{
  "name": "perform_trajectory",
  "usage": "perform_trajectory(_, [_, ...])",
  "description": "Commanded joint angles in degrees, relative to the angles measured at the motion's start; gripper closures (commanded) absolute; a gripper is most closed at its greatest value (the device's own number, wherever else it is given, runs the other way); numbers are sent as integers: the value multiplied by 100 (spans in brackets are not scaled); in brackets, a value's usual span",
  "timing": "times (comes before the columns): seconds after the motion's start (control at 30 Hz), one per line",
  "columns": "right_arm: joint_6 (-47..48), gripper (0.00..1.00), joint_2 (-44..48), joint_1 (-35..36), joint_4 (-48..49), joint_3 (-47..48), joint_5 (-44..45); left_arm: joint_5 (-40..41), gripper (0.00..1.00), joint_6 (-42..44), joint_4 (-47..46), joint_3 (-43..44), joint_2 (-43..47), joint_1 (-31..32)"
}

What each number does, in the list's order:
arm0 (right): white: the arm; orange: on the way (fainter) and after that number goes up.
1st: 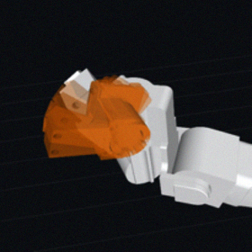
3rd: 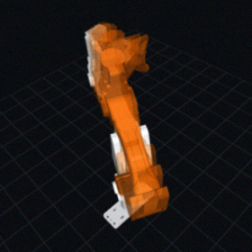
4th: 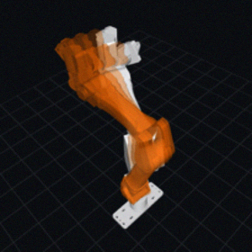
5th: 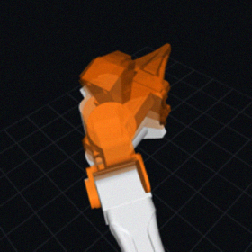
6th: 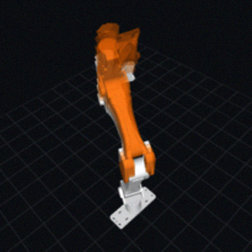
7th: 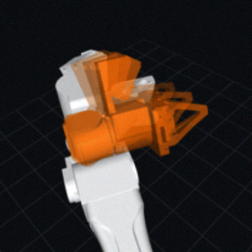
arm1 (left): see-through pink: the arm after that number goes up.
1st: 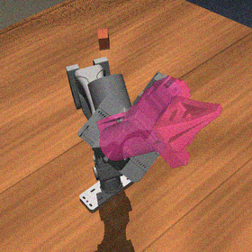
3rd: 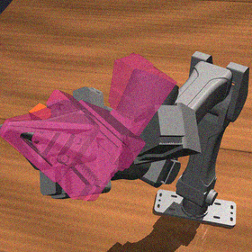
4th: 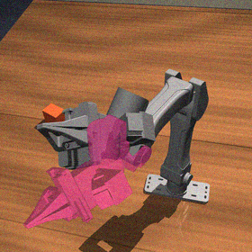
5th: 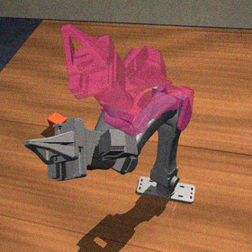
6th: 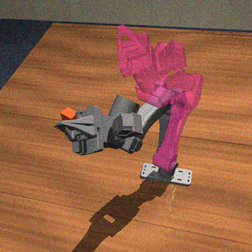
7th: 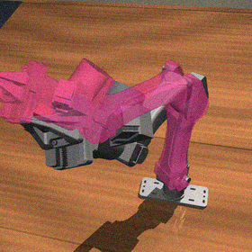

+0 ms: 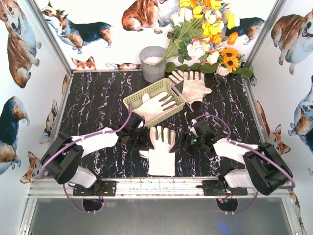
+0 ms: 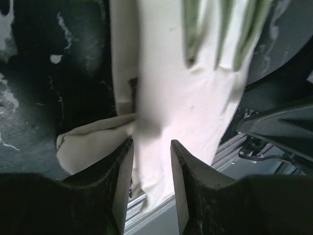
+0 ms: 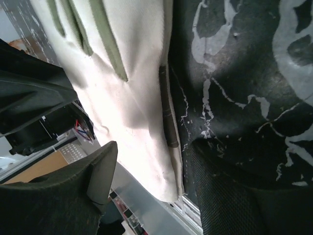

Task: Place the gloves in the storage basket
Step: Pick up the glove from the center of the board.

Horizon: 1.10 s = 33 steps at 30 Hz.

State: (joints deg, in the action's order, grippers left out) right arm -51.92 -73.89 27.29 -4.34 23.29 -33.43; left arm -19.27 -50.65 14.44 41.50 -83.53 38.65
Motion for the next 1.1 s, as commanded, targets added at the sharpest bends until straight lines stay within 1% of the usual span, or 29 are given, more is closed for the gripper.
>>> perform_trajectory(0.0, [-138,37,-307,-48,815,-131,-166,-51,69,157,-214,-268,-140,28])
perform_trajectory(0.33, [-415,37,-1391,13,1939,-195,-486,109,69,258,-242,-631,-333,26])
perform_trajectory(0.6, [-530,38,-1816,206,2314,-21,-589,147,70,301,-166,-634,-385,28])
perform_trajectory(0.7, [-537,41,-1941,312,2395,89,-633,136,70,310,-153,-643,-358,28])
perform_trajectory(0.77, [-555,48,-1973,342,2444,121,-638,126,70,310,-152,-645,-342,28])
perform_trajectory(0.83, [-564,59,-1953,348,2476,129,-639,125,70,319,-159,-631,-287,28])
perform_trajectory(0.97, [-567,95,-1674,347,2419,107,-608,200,69,319,-104,-529,-6,28])
perform_trajectory(1.0, [-542,100,-1573,347,2342,112,-599,241,68,319,-55,-490,82,28])
perform_trajectory(1.07, [-468,100,-1299,347,2048,142,-534,325,64,311,74,-392,262,20])
